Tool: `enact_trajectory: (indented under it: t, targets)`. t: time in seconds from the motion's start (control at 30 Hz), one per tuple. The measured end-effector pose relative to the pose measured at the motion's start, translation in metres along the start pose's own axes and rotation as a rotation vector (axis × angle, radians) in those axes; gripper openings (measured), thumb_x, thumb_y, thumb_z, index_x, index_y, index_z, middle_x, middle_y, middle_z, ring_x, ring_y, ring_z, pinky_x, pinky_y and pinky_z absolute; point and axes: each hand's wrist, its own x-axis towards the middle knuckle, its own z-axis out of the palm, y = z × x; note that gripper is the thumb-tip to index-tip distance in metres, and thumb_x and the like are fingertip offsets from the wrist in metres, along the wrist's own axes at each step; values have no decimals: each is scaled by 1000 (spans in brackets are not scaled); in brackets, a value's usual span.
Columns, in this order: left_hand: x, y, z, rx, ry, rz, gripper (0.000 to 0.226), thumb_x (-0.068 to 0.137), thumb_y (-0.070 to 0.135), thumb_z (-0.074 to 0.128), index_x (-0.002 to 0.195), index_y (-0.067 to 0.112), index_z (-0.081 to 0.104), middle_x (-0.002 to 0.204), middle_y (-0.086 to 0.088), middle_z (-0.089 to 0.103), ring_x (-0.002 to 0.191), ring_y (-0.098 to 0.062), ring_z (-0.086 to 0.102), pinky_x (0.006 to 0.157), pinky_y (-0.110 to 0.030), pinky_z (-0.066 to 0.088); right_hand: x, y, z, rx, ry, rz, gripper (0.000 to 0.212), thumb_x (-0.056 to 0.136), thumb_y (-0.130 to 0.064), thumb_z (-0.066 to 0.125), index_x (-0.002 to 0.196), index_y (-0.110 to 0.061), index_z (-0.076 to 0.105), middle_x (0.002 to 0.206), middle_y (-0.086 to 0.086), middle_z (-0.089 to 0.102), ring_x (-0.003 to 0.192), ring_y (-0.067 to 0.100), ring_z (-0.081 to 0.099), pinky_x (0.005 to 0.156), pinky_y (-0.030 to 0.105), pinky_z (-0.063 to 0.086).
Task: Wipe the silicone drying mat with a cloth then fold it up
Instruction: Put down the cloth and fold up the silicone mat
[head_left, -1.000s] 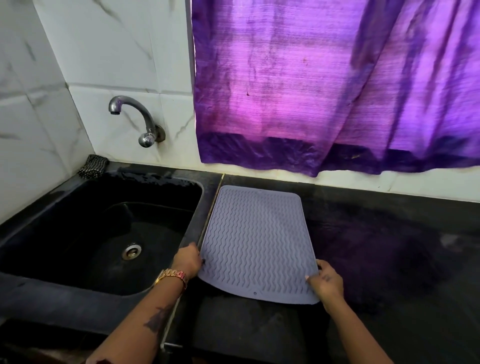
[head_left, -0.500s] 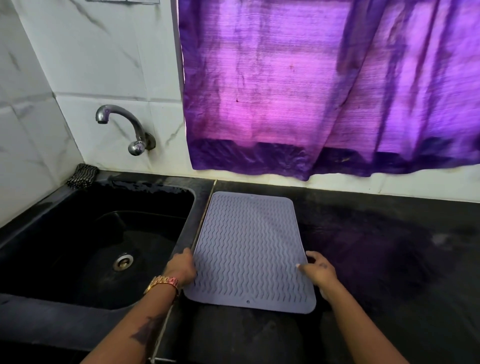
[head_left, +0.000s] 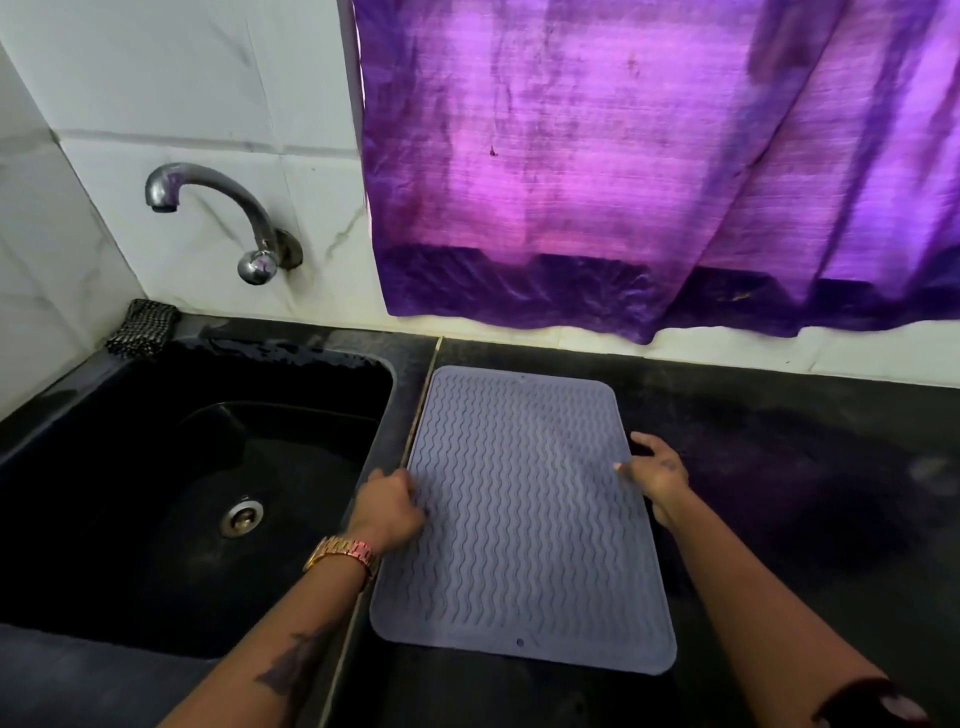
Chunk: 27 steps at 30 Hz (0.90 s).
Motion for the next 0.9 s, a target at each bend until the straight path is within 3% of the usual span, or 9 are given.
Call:
enact_trajectory:
  t: [0.13, 0.27, 0.43, 0.6, 0.73, 0.9]
  targets:
    - [24, 7, -3, 13, 5, 24, 49, 82, 33, 68, 123, 15, 50, 127, -12, 45, 121, -27, 44, 99, -35, 41, 29, -12, 13, -22, 23, -53, 48, 84, 5, 60, 127, -15, 56, 120, 12, 62, 105, 27, 60, 93, 41, 51]
    - [41, 8, -8, -25, -47, 17, 52, 77, 29, 74, 122, 18, 50, 127, -11, 42, 121, -27, 43, 101, -34, 39, 54, -20, 21, -64, 192, -143, 28, 87, 4, 55, 109, -7, 68, 118, 11, 65, 101, 23, 61, 99, 35, 48]
    - [50, 7, -11, -52, -101, -2, 57, 71, 26, 79, 120, 19, 50, 128, -11, 39, 122, -28, 42, 103, -33, 38, 51, 5, 32, -208, 332, -268, 38, 84, 11, 49, 112, -5, 67, 115, 11, 66, 97, 20, 62, 92, 17, 39]
    - [47, 5, -10, -64, -109, 7, 58, 73, 27, 77, 123, 20, 48, 130, -11, 36, 123, -29, 41, 105, -36, 38, 46, 5, 46, -121, 447, -430, 45, 73, 19, 49, 109, -1, 67, 111, 14, 63, 98, 23, 60, 91, 20, 41]
    - [43, 3, -8, -78, -90, 21, 59, 76, 28, 76, 126, 20, 47, 129, -10, 36, 122, -28, 41, 106, -34, 36, 47, 4, 43, -148, 384, -406, 44, 75, 19, 49, 111, -1, 66, 118, 13, 61, 104, 25, 60, 95, 22, 41]
    - [41, 2, -6, -76, -76, 28, 58, 77, 28, 74, 128, 20, 47, 129, -10, 36, 123, -29, 40, 107, -34, 35, 47, 5, 31, -405, 190, -340, 38, 83, 11, 51, 119, 5, 59, 127, 20, 57, 113, 32, 56, 100, 29, 41]
